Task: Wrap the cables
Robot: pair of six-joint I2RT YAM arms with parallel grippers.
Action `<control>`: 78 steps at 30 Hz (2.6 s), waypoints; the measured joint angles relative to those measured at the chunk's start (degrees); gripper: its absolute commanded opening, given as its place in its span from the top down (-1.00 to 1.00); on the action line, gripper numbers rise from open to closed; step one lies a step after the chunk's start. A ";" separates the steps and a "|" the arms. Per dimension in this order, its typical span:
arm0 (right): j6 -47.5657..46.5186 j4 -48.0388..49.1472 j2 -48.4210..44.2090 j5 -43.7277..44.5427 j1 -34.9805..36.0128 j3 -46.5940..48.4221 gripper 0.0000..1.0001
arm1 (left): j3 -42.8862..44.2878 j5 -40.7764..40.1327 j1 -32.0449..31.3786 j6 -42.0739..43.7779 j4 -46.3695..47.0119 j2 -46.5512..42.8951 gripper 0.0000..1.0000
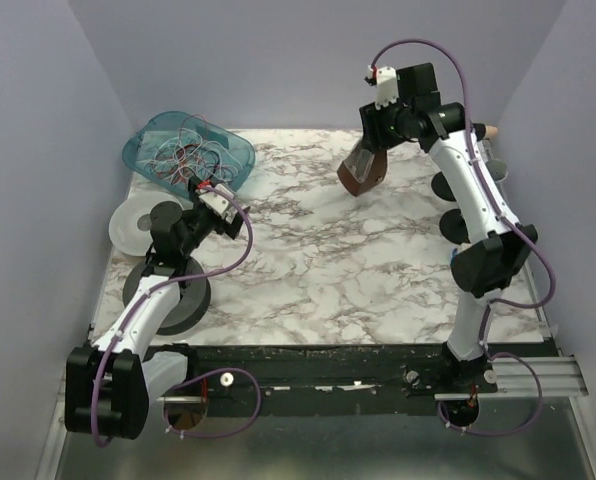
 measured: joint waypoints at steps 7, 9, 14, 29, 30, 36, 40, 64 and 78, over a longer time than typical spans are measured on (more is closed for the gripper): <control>-2.36 8.46 14.67 2.10 -1.64 11.89 0.99 | -0.02 -1.09 0.00 -0.26 -1.36 -2.49 -0.97; -3.23 10.60 16.94 3.63 -1.75 12.00 0.99 | -0.11 -1.36 0.00 -0.50 -1.66 -3.02 -0.98; -5.64 13.38 22.91 8.94 -2.45 13.55 0.99 | -0.39 -2.38 0.00 -0.74 -2.21 -3.93 -0.98; -5.62 15.30 23.96 8.41 -8.85 12.85 -0.22 | -1.14 -3.65 0.00 -0.76 -2.34 -4.31 -0.98; -5.66 15.47 23.85 8.13 -8.90 12.59 -0.27 | -1.14 -3.67 0.00 -0.81 -2.34 -4.31 -0.98; -5.64 16.98 22.60 6.01 -8.20 10.84 -0.59 | -1.14 -4.04 0.00 -1.18 -2.38 -4.31 -0.98; -5.57 17.99 21.90 5.84 -8.02 10.80 -0.74 | -1.14 -4.57 0.00 -1.36 -2.47 -4.33 -0.97; -8.48 29.29 14.75 11.80 -7.19 4.92 -1.00 | 3.30 -13.14 0.02 -7.39 -10.93 -3.28 -0.98; -6.34 36.98 -0.39 -7.23 -3.52 -4.70 -1.00 | 28.52 -17.53 3.52 -15.96 -31.85 9.38 -0.97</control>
